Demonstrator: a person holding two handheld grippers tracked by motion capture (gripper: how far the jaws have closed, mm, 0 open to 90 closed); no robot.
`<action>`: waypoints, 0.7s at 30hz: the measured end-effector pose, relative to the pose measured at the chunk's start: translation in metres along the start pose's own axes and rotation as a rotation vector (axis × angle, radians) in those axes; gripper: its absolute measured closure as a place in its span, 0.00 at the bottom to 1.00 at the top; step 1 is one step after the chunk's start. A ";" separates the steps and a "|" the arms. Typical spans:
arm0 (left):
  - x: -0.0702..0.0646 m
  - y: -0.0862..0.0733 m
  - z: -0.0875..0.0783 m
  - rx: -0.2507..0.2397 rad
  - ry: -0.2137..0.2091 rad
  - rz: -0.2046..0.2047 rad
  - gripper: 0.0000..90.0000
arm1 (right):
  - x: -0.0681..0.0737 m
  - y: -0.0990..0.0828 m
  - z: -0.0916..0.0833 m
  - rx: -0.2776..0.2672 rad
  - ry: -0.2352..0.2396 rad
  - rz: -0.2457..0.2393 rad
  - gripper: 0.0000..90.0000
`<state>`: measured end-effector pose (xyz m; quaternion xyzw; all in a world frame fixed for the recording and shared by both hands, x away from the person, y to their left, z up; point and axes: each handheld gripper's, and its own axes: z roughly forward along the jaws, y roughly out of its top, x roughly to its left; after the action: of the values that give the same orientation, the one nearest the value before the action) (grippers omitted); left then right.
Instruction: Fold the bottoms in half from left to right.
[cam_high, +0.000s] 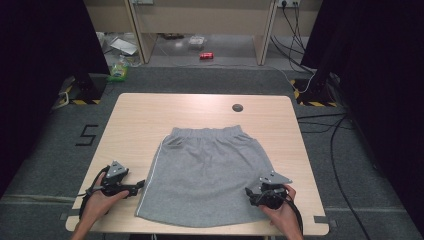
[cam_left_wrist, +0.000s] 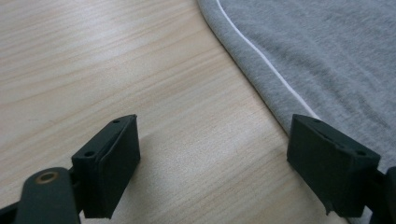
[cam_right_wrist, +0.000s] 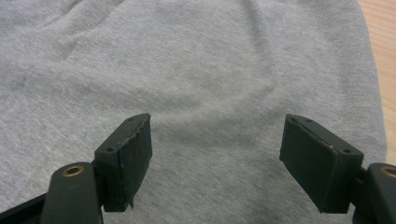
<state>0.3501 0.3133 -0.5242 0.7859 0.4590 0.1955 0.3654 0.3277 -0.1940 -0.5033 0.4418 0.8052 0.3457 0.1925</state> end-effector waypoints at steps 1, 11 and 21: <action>0.000 0.000 0.000 0.000 0.001 -0.001 0.18 | 0.000 0.000 0.000 0.001 0.000 -0.001 0.29; 0.000 0.000 0.000 0.001 0.001 -0.001 0.18 | 0.003 0.001 0.001 -0.006 0.010 -0.006 0.29; 0.009 0.001 0.000 -0.029 -0.012 -0.088 0.22 | 0.008 0.003 0.001 -0.013 0.023 -0.011 0.29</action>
<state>0.3554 0.3211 -0.5232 0.7607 0.4881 0.1811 0.3877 0.3258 -0.1855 -0.5024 0.4318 0.8075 0.3551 0.1881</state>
